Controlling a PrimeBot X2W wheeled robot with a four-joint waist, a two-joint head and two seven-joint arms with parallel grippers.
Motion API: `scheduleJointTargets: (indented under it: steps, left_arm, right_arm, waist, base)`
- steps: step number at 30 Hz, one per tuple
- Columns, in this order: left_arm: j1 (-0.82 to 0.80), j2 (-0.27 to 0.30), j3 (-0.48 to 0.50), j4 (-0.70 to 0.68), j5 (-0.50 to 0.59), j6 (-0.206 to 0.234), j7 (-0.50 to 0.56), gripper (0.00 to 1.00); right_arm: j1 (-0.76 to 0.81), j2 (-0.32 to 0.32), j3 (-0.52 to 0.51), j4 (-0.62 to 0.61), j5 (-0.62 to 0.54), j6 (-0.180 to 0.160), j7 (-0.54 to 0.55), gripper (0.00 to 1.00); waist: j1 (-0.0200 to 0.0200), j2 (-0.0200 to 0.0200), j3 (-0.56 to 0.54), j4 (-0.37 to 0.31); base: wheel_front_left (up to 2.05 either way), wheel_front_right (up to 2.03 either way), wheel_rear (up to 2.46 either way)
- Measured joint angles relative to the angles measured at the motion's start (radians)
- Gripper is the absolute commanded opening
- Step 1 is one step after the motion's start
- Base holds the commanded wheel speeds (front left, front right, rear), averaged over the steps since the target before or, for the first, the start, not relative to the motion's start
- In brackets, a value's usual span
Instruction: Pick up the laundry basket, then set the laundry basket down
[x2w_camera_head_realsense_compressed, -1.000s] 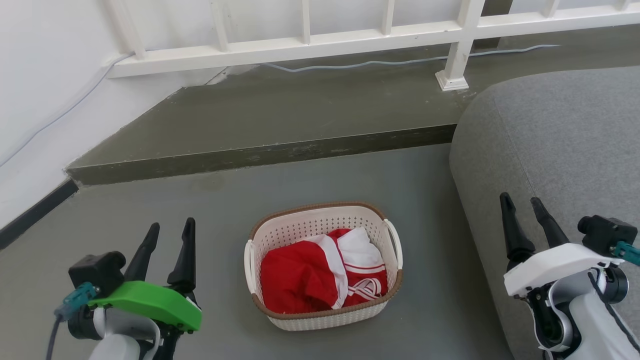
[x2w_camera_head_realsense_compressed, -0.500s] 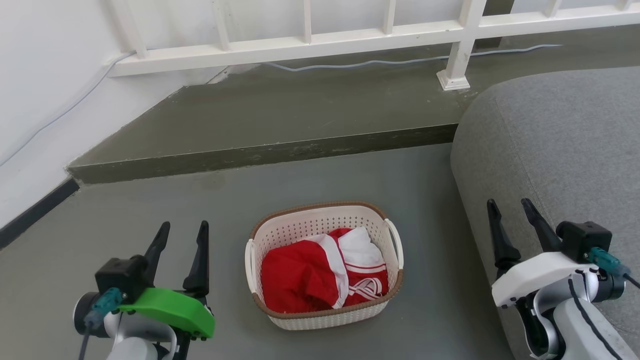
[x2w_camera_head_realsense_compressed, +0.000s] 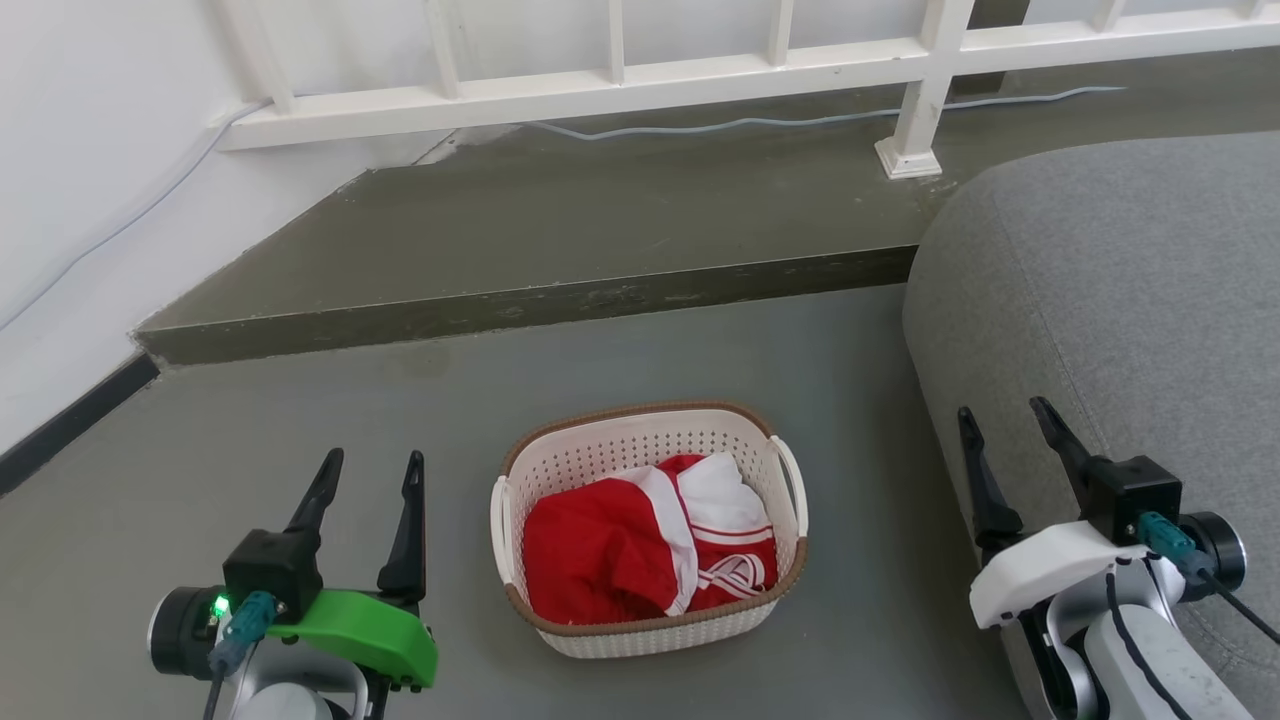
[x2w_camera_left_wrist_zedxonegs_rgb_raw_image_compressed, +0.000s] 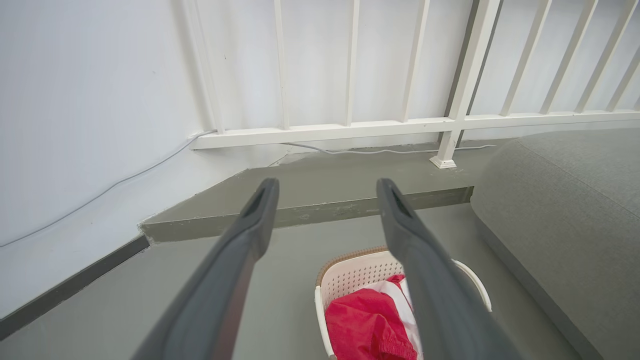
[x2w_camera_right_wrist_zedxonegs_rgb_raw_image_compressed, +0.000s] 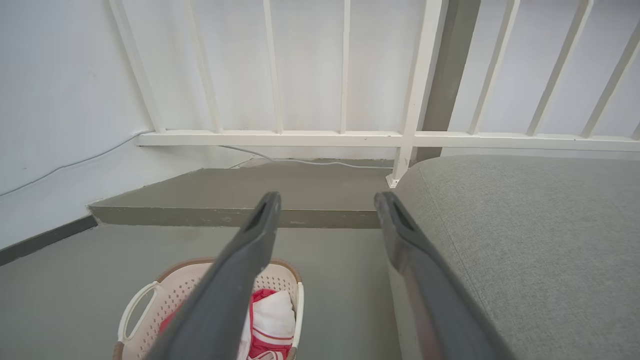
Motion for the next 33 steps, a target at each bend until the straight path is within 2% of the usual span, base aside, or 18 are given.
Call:
scheduleJointTargets:
  steps: [9, 33]
  left_arm:
    - [0.004, -0.020, 0.012, 0.011, 0.016, 0.008, -0.002, 1.00]
    - [0.009, -0.026, 0.020, 0.037, 0.016, 0.014, -0.002, 1.00]
  right_arm:
    - [0.002, 0.012, -0.013, 0.014, -0.010, -0.007, -0.007, 1.00]
    - [0.004, 0.023, -0.024, 0.029, -0.010, -0.007, -0.007, 1.00]
  waist:
    - [0.0000, 0.0000, -0.002, 0.001]
    - [0.0000, 0.0000, -0.002, 0.002]
  base:
    - [0.00, 0.00, 0.00]
    - [0.00, 0.00, 0.00]
